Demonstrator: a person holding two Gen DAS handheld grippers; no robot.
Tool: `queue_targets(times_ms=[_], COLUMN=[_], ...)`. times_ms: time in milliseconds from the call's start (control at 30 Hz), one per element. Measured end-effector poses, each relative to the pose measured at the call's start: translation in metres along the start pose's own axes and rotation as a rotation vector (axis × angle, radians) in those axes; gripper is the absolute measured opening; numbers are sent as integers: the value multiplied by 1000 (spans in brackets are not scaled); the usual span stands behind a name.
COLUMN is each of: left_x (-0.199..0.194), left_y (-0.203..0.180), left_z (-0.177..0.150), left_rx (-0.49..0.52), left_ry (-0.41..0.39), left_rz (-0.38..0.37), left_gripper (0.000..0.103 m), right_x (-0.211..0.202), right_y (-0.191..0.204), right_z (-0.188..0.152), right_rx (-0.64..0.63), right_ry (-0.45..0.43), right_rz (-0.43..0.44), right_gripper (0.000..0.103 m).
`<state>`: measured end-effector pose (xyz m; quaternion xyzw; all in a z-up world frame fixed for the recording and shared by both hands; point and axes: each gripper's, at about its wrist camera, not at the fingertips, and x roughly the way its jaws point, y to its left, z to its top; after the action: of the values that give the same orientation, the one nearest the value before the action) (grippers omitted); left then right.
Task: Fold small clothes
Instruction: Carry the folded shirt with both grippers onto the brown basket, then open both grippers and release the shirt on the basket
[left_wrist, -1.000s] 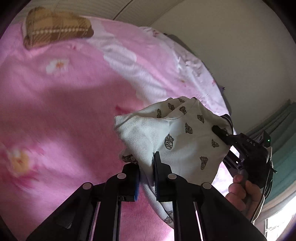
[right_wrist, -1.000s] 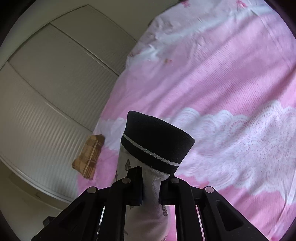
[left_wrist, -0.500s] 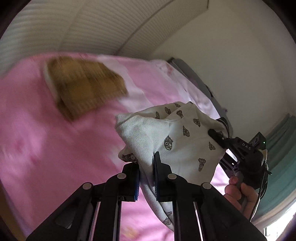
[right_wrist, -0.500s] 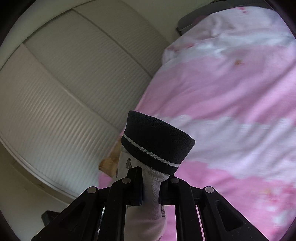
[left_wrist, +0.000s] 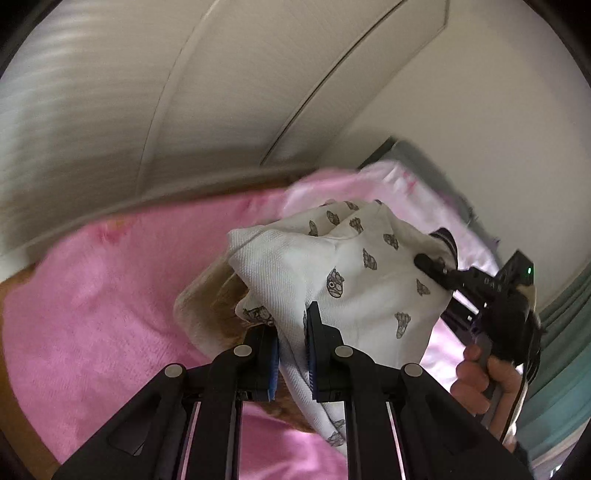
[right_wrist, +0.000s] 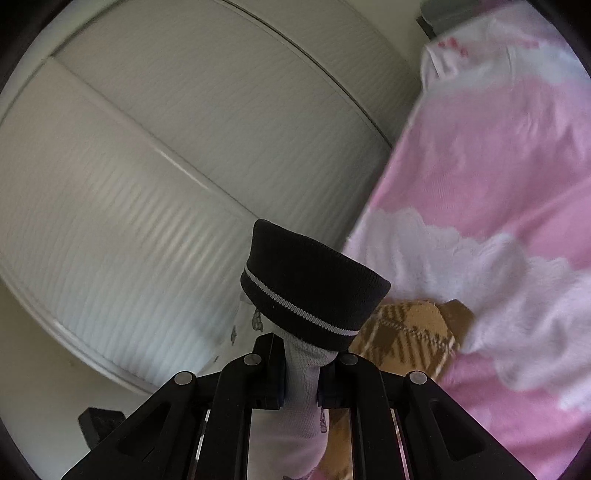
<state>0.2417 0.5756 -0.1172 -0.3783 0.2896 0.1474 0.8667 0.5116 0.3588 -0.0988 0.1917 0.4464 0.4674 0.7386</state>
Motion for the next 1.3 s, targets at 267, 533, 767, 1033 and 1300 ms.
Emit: queue_targets(times_ms=[267, 533, 767, 1033, 1300], left_x=[30, -13, -25, 28, 31], left_y=[27, 4, -39, -19, -8], left_z=[-25, -33, -27, -11, -10], left_rx=[12, 171, 427, 418, 367], left_ry=[-1, -93, -166, -60, -54], left_rz=[9, 143, 19, 35, 13], left_gripper=[21, 51, 53, 57, 57], right_x=[41, 3, -31, 21, 37], right_y=[-54, -30, 17, 32, 16], right_z=[-20, -23, -53, -64, -68], right_rx=[-51, -248, -500, -668, -579], right_ry=[79, -23, -162, -10, 19], right_rz=[-169, -361, -343, -346, -403], right_gripper=[39, 55, 55, 55, 85])
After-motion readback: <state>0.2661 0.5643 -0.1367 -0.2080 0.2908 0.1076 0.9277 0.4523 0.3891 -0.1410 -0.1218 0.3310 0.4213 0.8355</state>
